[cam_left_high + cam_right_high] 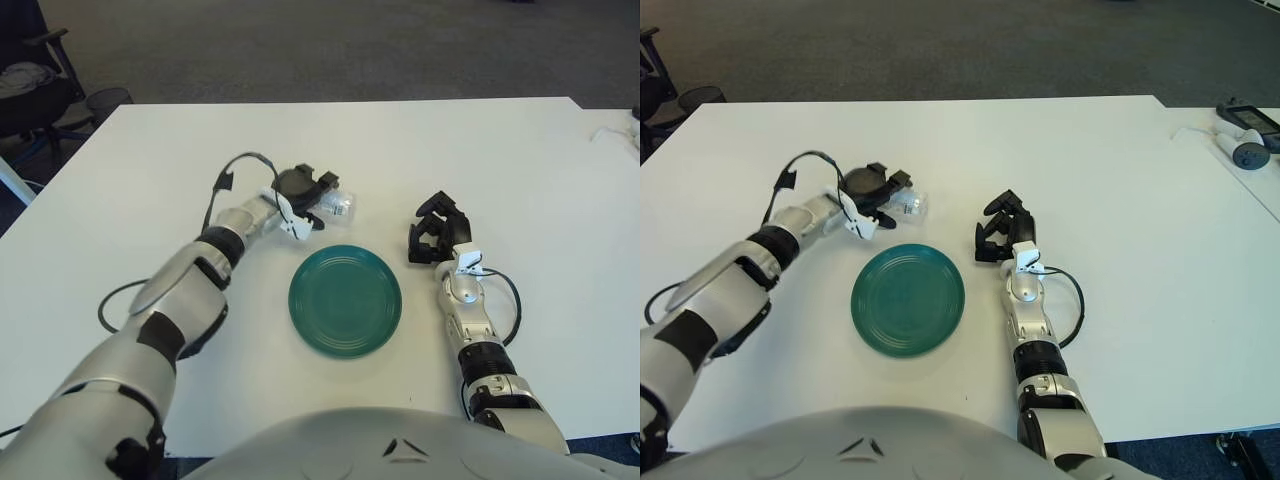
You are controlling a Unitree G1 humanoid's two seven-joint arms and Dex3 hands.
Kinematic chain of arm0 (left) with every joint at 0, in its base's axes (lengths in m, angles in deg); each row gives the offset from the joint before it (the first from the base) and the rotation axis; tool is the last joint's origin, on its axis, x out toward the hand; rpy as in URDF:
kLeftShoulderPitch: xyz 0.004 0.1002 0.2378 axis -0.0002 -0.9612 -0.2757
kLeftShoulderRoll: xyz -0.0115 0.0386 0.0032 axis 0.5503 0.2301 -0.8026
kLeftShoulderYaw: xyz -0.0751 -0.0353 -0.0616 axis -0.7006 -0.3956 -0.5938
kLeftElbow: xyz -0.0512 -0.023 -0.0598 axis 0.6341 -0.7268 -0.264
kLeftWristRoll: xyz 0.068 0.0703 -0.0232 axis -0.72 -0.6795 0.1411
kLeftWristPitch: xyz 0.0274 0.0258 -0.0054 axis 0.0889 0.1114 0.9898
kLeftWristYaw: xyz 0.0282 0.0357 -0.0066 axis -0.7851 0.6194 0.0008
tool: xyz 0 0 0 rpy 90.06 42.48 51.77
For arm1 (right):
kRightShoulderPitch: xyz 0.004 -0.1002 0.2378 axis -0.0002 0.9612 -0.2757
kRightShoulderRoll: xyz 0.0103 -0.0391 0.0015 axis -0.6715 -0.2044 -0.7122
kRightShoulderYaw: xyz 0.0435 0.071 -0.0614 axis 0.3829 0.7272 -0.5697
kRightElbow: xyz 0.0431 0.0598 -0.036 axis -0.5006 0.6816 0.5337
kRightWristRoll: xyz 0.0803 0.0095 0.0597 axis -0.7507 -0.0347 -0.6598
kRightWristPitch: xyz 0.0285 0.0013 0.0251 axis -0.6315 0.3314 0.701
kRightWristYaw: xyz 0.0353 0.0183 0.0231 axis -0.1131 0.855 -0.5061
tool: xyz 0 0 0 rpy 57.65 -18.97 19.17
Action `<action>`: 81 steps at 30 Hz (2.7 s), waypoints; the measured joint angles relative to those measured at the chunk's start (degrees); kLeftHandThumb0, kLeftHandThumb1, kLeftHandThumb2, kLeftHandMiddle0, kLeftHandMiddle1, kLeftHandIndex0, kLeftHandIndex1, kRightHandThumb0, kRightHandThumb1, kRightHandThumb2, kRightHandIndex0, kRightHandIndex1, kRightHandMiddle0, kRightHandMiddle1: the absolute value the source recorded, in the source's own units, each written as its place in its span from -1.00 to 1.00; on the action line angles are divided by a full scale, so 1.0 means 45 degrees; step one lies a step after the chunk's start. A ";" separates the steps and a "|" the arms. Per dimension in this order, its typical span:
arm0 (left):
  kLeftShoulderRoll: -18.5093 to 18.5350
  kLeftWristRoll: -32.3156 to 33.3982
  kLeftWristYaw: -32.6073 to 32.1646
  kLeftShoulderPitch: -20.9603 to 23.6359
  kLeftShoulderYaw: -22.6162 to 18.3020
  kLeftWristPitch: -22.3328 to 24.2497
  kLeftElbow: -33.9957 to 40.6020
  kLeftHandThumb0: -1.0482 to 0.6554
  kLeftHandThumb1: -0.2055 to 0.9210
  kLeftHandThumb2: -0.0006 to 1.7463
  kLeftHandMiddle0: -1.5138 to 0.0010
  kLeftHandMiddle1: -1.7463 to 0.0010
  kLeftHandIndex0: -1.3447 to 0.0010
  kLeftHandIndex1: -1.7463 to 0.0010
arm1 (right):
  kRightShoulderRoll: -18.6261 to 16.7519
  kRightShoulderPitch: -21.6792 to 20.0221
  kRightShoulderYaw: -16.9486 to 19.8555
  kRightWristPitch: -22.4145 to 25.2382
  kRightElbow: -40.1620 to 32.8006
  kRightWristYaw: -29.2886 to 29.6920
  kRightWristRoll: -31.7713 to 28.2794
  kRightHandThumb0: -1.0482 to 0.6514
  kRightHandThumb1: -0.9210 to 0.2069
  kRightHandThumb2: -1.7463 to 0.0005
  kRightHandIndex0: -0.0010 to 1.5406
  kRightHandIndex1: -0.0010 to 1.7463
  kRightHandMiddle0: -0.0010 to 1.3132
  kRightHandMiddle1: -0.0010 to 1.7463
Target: Put the bottle into the plate.
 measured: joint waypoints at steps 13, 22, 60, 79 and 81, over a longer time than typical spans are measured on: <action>-0.0364 0.0403 -0.1227 -0.0256 0.0045 0.0223 -0.0560 -0.30 0.13 0.33 -0.37 -1.00 0.21 -0.99 | 0.0002 0.0014 -0.0009 -0.0118 0.0135 0.0108 0.0025 0.23 0.53 -0.84 0.04 0.96 -0.11 1.00; -0.0453 0.0453 -0.1580 -0.0319 0.0182 0.0517 -0.0626 -0.31 0.03 0.42 -0.50 -1.00 0.15 -1.00 | 0.0003 0.0052 -0.0050 -0.0083 0.0102 0.0186 0.0054 0.23 0.52 -0.84 0.04 0.97 -0.12 1.00; 0.3153 0.4269 0.2137 -0.1251 -0.2920 -0.2930 0.5489 -0.31 0.01 0.44 -0.57 -1.00 0.14 -1.00 | 0.0027 0.0196 -0.0113 -0.0075 -0.0363 -0.0108 -0.0035 0.23 0.54 -0.83 0.08 0.91 -0.11 1.00; 0.3903 0.8844 0.6621 -0.5145 -0.4625 -0.3870 1.5005 -0.32 -0.03 0.47 -0.57 -1.00 0.12 -1.00 | -0.0019 0.0241 -0.0140 -0.0031 -0.0288 -0.0081 0.0036 0.23 0.54 -0.85 0.05 0.97 -0.10 1.00; 0.3924 0.9083 0.6998 -0.5466 -0.4718 -0.3941 1.5447 -0.32 -0.03 0.46 -0.55 -1.00 0.12 -1.00 | -0.0021 0.0241 -0.0167 -0.0081 -0.0247 0.0057 0.0140 0.23 0.55 -0.86 0.05 0.98 -0.10 1.00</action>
